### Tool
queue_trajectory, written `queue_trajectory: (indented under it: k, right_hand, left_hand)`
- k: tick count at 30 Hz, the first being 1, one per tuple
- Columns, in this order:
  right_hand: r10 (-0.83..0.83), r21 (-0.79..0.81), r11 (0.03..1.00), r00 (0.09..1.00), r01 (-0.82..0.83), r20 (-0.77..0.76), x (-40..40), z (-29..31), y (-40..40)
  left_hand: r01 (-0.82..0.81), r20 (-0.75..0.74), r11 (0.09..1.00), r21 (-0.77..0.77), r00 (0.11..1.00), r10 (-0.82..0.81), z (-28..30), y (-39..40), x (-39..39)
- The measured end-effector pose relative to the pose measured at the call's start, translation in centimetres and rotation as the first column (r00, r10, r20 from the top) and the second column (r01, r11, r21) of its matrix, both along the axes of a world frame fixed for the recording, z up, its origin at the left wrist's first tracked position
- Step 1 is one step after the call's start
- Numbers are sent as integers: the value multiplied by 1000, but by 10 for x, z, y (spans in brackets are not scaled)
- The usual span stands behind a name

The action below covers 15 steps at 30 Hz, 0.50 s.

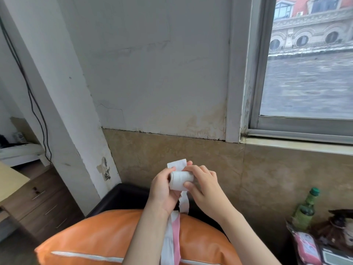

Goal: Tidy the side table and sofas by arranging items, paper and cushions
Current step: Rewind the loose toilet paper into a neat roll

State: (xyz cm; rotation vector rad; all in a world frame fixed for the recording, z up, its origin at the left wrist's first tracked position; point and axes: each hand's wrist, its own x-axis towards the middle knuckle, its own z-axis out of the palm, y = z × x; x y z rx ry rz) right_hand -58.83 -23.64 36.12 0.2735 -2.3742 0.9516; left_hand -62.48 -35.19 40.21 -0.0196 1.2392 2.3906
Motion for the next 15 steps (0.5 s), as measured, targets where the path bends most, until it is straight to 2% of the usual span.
queue_trajectory:
  k: [2,6,8,10,12,15]
  right_hand:
    - [-11,-44,999,999,13,54,-1,2,1]
    - [38,-230,973,986,0,162,-5,2,5]
    - [17,-261,965,982,33,187,-6,5,3]
    - [-26,-245,967,989,63,149,-8,9,0]
    - [-81,-201,976,996,89,46,-11,11,-1]
    - [-21,-51,999,995,16,-101,-19,12,-5]
  left_hand:
    - [3,-50,1000,-31,999,-4,1,2,1]
    - [-6,-198,990,-143,980,-23,-1,4,5]
    - [-51,-220,978,-200,975,6,0,6,3]
    - [-133,-201,965,-225,976,88,2,6,0]
    - [-218,-165,947,-234,969,183,2,5,-5]
    - [-292,-66,928,-232,956,285,3,-1,-12]
